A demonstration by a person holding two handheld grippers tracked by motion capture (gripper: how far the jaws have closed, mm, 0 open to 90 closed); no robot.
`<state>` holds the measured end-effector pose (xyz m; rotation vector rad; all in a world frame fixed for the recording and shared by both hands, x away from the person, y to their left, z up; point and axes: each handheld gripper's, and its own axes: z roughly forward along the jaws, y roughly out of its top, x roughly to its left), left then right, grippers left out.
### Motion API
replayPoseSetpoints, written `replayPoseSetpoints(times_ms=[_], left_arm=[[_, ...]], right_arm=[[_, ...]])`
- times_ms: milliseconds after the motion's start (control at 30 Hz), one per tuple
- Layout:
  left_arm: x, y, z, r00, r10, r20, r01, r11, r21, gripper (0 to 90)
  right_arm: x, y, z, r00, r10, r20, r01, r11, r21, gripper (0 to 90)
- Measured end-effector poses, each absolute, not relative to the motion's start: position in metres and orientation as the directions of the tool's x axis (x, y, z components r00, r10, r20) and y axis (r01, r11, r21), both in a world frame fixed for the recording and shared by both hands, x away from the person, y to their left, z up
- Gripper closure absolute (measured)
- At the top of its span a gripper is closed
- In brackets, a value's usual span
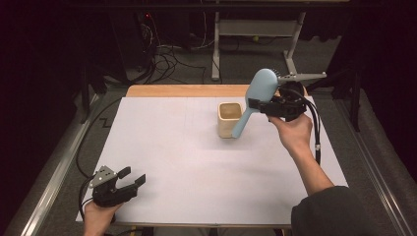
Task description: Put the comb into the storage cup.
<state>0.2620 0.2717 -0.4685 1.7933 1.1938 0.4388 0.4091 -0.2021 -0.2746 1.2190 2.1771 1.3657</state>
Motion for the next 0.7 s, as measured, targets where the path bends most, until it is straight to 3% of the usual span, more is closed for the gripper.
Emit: replayPoseSetpoints(times_ms=[700], left_arm=[[0.262, 0.272, -0.467, 0.473, 0.865, -0.167, 0.525, -0.125, 0.842, 32.0]], right_arm=[[0.438, -0.199, -0.271, -0.532, 0.826, 0.186, 0.514, 0.140, 0.846, 57.1]])
